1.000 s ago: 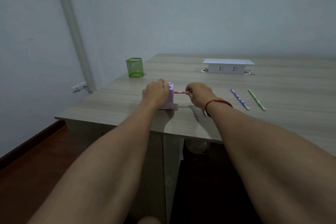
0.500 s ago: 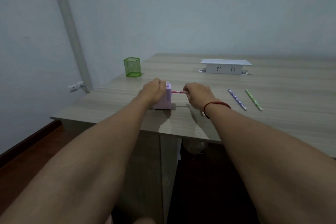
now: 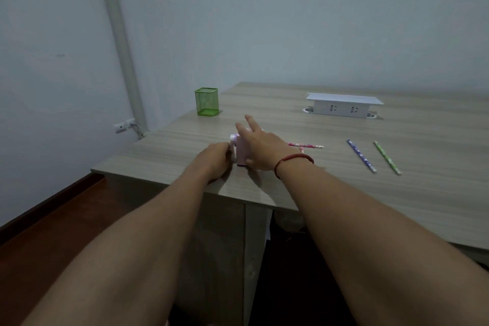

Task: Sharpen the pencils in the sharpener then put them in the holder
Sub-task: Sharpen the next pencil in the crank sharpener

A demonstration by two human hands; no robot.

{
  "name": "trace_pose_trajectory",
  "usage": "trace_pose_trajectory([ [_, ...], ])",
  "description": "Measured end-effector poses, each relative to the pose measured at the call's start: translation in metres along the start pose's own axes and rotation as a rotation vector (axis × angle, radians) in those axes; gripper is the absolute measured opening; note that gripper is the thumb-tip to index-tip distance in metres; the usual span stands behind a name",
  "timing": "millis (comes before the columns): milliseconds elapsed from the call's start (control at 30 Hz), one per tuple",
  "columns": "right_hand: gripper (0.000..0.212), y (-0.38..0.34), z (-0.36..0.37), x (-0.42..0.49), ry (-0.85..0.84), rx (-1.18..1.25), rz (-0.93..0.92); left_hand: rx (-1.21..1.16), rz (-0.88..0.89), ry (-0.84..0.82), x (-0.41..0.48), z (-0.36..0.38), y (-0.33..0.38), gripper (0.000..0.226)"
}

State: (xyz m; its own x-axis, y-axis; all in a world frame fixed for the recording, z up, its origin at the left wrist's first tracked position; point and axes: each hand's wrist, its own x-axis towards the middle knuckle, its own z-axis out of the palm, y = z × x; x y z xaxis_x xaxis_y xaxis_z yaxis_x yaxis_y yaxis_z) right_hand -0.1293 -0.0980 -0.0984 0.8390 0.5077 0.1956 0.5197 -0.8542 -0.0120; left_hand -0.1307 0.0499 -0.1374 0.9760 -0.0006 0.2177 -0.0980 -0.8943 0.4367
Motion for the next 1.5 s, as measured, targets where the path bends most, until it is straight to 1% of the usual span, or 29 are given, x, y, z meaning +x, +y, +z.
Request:
trace_pose_trajectory([
  [200, 0.063, -0.02, 0.003, 0.01, 0.108, -0.179, 0.107, 0.128, 0.021, 0.014, 0.006, -0.004, -0.003, 0.024],
  [300, 0.066, -0.021, 0.006, 0.012, 0.093, -0.199, 0.157, 0.169, 0.056, 0.034, 0.005, -0.003, -0.004, 0.024],
  [400, 0.07, -0.019, 0.011, 0.008, 0.059, -0.145, 0.162, 0.184, 0.065, 0.042, 0.004, -0.002, -0.005, 0.02],
  [533, 0.056, -0.016, 0.008, 0.006, 0.071, -0.044, 0.158, 0.236, 0.07, 0.038, 0.004, -0.001, -0.005, 0.015],
  [600, 0.055, -0.017, 0.005, 0.007, 0.057, -0.03, 0.146, 0.259, 0.079, 0.028, 0.005, 0.0, -0.008, 0.015],
  [733, 0.058, -0.014, 0.007, 0.008, 0.066, -0.027, 0.117, 0.347, 0.131, -0.012, 0.011, -0.002, -0.011, 0.015],
  [967, 0.072, -0.01, 0.013, 0.009, 0.101, -0.052, 0.094, 0.529, 0.282, 0.064, 0.03, -0.018, -0.007, 0.026],
  [1067, 0.073, -0.011, 0.012, 0.008, 0.101, -0.057, 0.094, 0.567, 0.312, 0.095, 0.031, -0.018, -0.007, 0.022],
  [1200, 0.067, -0.012, 0.014, 0.009, 0.139, -0.065, 0.1, 0.521, 0.369, 0.229, 0.041, -0.034, -0.001, 0.019],
  [1400, 0.062, -0.014, 0.009, 0.013, 0.094, -0.08, 0.152, 0.465, 0.413, 0.265, 0.03, -0.043, 0.01, 0.022],
  [1500, 0.052, -0.016, 0.004, 0.012, 0.095, -0.063, 0.149, 0.439, 0.417, 0.306, 0.02, -0.048, 0.01, 0.022],
])
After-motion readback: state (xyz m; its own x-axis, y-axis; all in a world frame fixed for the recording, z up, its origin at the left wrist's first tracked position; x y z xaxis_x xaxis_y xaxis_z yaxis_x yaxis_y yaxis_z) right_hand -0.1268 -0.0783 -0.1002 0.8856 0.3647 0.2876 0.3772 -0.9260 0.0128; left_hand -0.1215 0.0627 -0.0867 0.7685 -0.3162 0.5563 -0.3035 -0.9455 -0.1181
